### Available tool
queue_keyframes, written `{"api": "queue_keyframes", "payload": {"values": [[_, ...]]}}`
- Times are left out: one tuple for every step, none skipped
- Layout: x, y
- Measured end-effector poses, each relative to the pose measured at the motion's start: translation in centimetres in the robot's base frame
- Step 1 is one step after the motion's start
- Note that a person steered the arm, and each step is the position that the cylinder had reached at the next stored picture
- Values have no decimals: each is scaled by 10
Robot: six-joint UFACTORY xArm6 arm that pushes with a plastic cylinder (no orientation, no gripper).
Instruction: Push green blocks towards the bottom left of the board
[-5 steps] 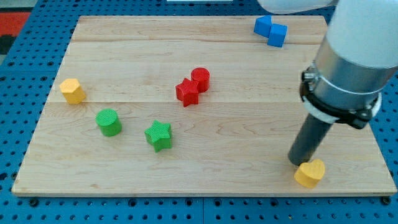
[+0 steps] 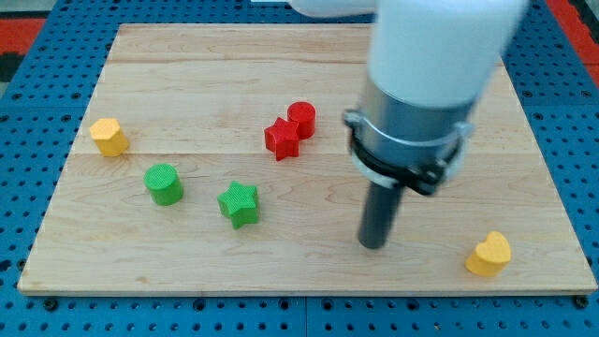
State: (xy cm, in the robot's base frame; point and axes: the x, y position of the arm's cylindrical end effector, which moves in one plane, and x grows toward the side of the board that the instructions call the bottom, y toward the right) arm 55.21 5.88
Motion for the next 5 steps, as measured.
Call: {"api": "queue_keyframes", "payload": {"values": [[-8,-69],[-15,-141],[-26,-188],[-27,-172],[-50,-163]]}}
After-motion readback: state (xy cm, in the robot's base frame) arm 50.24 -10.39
